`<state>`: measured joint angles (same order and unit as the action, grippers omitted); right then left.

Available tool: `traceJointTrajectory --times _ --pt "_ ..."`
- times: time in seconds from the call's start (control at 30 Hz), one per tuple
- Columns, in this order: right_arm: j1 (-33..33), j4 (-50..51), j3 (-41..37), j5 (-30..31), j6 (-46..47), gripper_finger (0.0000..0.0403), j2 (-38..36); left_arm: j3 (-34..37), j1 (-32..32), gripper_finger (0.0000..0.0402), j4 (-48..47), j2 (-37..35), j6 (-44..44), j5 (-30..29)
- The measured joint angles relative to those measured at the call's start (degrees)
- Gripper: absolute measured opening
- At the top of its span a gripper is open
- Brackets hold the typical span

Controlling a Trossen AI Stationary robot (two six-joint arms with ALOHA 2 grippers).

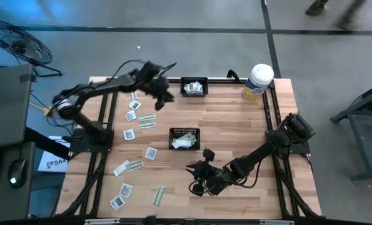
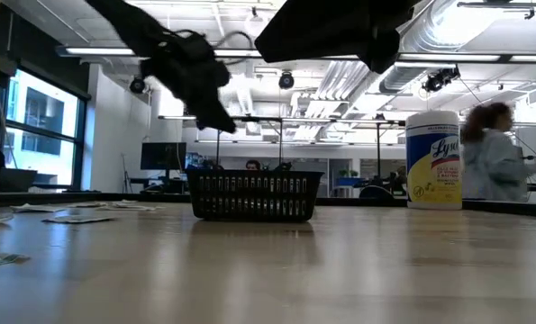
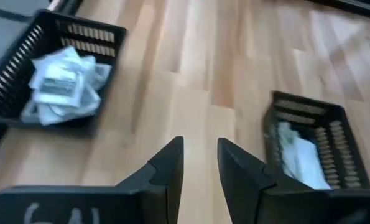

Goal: Pick & Place First Aid Supplies
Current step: Put the bandage into the bottom black basket

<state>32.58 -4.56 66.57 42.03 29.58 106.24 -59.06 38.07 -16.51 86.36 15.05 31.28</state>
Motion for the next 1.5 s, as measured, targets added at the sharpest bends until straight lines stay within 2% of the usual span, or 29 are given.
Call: traceJointTrajectory --times 0.17,0.33,0.47,0.67,0.83,1.03,1.2,1.33,1.5 --pt "0.02 -0.26 0.0 -0.38 0.0 0.0048 0.0 15.19 -2.12 0.0097 8.66 -10.95 -4.3 -2.0" --pt "0.02 -0.69 0.0 -0.39 0.02 0.0046 0.0 27.18 -4.89 0.0097 14.05 -20.48 -8.44 -6.43" --pt "0.02 -1.33 0.0 -0.75 0.82 0.0047 -0.08 33.34 -6.91 0.0097 15.5 -27.07 -11.89 -9.21" --pt "-0.79 0.54 0.02 -6.94 -8.94 0.0025 -3.76 39.57 -10.88 0.0097 16.71 -35.53 -16.67 -11.07" --pt "-5.61 -1.14 -4.19 -17.63 -12.4 0.0003 -9.63 42.95 -14.33 0.0097 17.05 -40.53 -19.46 -16.16" --pt "-11.44 -9.87 -18.46 -24.05 -14.76 0.0008 -21.9 43.99 -17.57 0.0097 17.44 -42.85 -20.07 -17.85" --pt "-14.53 -15.5 -29.01 -24.68 -18.49 0.0001 -34.49 43.99 -17.82 0.0097 16.73 -42.63 -21.38 -18.43" --pt "-16.28 -17.58 -35.25 -24.61 -19.76 0.0006 -43.07 43.99 -17.86 0.0097 17.64 -42.77 -20.21 -22.54" --pt "-17.22 -17.64 -41.3 -20.04 -19.27 0.001 -51.29 43.97 -17.84 0.0097 15.33 -42.77 -19.07 -26.92"
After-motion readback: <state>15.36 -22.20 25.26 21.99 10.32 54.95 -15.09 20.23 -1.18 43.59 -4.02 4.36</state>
